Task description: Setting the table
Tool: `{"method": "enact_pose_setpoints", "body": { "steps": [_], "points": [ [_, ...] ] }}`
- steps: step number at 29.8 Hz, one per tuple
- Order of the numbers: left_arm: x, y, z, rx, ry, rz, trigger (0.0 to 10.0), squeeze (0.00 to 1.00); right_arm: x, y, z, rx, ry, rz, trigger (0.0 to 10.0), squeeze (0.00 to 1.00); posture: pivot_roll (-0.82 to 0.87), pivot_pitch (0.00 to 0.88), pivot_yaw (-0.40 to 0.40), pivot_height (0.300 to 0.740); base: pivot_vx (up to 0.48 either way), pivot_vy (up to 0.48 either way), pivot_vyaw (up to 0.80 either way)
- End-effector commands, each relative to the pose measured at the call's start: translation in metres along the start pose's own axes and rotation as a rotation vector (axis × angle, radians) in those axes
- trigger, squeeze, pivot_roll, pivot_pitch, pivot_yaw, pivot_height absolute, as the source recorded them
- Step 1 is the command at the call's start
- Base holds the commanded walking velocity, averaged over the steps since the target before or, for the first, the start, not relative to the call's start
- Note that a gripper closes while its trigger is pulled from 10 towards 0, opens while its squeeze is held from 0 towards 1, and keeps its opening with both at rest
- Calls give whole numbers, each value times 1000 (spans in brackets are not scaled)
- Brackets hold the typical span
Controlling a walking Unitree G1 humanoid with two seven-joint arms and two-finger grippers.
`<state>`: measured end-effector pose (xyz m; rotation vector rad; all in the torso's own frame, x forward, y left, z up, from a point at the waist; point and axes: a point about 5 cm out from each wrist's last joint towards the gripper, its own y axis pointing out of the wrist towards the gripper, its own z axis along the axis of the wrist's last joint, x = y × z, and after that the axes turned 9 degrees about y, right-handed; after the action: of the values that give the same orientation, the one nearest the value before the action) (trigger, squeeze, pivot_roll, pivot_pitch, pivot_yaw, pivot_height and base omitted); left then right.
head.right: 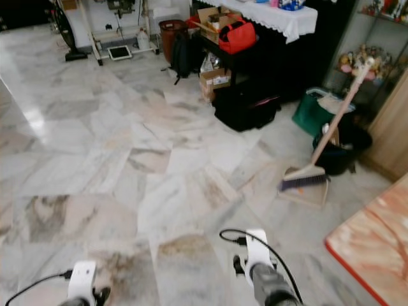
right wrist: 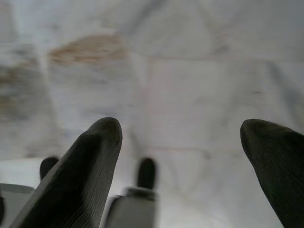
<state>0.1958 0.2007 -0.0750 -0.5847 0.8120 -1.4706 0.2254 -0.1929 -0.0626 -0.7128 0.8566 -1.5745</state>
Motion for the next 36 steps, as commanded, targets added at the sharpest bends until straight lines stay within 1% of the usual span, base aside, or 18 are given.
{"method": "enact_pose_setpoints", "body": {
  "steps": [1, 4, 11, 14, 15, 35, 36],
  "points": [
    [-8, -1, -4, -17, 15, 15, 10000, 0, -8, 0, 9, 23, -2, 20, 10000, 0, -17, 0, 25, 740, 0, -334, 0],
    [-7, -1, -4, -17, -3, 15, 10000, 0, -8, 0, 8, 14, -17, 24, 10000, 0, -17, 0, 25, 740, 0, -87, -469],
    [-7, -1, -4, -19, 2, 17, 10000, 0, -8, 0, 8, 8, -29, 30, 10000, 0, -17, 0, 24, 740, 0, 0, -518],
    [-7, -1, -6, -28, -22, 14, 10000, 0, -8, 0, 8, 12, -17, 35, 10000, 0, -16, 0, 24, 740, 0, 0, 0],
    [-7, -1, -6, -34, -15, 14, 10000, 0, -9, 0, 8, 13, -19, 38, 10000, 0, -16, 0, 24, 740, 0, 0, 0],
    [-6, -1, -6, -41, -8, 12, 10000, 0, -8, 0, 8, 7, -29, 39, 10000, 0, -17, 0, 24, 740, 0, 480, 0],
    [-6, -1, -6, -40, -9, 12, 10000, 0, -8, 0, 8, 0, -32, 34, 10000, 0, -17, 0, 24, 740, 0, 480, -606]
  ]
}}
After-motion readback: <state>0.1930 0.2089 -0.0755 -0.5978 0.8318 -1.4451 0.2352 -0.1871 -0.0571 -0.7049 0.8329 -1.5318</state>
